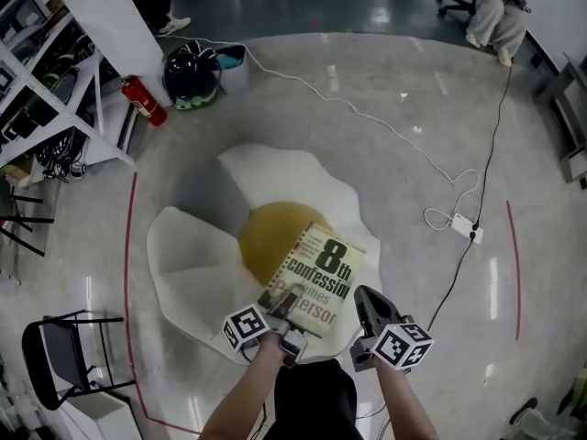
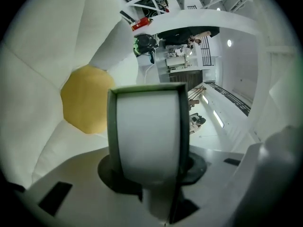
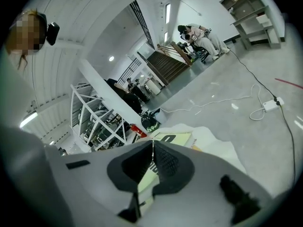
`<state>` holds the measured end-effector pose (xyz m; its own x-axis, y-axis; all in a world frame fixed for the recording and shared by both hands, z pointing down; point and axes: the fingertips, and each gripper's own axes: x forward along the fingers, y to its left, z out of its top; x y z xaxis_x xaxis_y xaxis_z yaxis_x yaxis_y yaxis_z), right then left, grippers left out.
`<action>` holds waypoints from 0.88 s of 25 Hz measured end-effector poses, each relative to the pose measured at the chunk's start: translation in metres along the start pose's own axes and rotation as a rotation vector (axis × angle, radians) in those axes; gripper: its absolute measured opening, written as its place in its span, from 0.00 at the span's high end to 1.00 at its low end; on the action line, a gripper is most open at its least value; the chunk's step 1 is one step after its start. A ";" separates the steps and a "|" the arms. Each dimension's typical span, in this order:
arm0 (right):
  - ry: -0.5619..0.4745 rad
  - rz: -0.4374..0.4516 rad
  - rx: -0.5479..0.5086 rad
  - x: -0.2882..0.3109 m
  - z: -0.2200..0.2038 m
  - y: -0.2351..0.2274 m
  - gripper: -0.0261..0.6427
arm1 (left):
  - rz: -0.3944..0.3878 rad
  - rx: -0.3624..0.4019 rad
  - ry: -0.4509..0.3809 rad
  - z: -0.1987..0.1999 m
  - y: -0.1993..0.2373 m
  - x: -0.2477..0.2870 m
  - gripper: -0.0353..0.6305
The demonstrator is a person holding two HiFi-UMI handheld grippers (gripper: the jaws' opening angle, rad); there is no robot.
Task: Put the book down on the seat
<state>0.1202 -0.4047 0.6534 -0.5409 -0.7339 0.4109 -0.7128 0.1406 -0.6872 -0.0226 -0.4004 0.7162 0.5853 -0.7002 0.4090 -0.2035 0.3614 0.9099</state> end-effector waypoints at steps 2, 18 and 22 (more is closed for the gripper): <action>-0.001 -0.015 0.015 0.017 -0.011 -0.021 0.94 | 0.010 -0.012 0.007 0.006 0.025 0.021 0.70; 0.029 -0.005 0.000 0.103 -0.086 -0.138 0.94 | 0.058 -0.074 0.045 0.022 0.184 0.137 0.70; 0.026 -0.007 0.007 0.114 -0.094 -0.155 0.94 | 0.081 -0.106 0.045 0.019 0.213 0.151 0.70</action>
<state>0.1274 -0.4478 0.8629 -0.5472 -0.7175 0.4309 -0.7137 0.1310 -0.6881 0.0078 -0.4411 0.9728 0.6053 -0.6389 0.4747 -0.1686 0.4800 0.8609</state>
